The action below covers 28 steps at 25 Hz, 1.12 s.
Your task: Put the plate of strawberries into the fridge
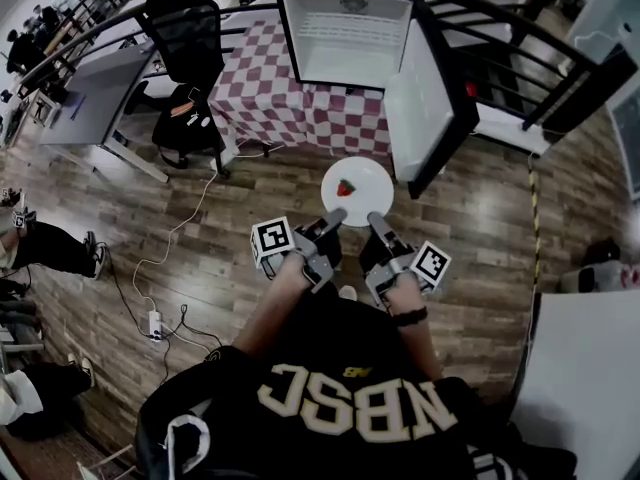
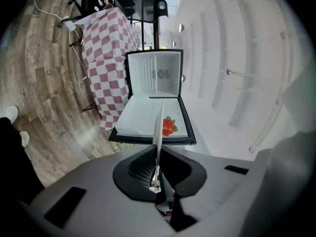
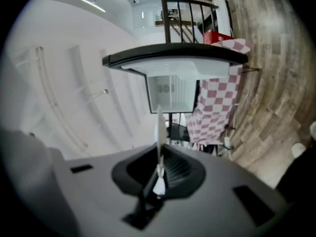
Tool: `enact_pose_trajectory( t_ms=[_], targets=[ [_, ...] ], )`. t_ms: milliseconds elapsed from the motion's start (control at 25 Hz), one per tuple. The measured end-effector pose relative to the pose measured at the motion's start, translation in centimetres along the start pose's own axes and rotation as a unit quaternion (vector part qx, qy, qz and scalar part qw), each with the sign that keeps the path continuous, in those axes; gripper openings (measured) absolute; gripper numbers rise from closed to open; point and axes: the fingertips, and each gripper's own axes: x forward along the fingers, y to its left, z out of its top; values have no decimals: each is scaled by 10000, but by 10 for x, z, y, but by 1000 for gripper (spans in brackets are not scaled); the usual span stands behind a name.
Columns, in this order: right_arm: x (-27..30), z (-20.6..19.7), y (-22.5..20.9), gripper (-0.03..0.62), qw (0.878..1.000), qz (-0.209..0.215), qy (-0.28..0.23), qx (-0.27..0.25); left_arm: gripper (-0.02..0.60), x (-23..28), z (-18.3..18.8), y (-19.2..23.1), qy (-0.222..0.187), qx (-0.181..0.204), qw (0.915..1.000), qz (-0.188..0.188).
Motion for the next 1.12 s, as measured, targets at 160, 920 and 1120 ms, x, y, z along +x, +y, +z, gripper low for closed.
enact_pose_trajectory(
  t_ms=[160,920,1120],
  targets=[
    [-4,6,2,44,9999,83,-41,91,28,8,-5,-2,36,77,10000,16],
    [100,39,-39,44,9993,-192,99,318,28,46,99,32,-189,-379,9990,149],
    [171,79,-25,43,9998,-153,-87,69,28,87,168,6,30,-267,9996,-1]
  ],
)
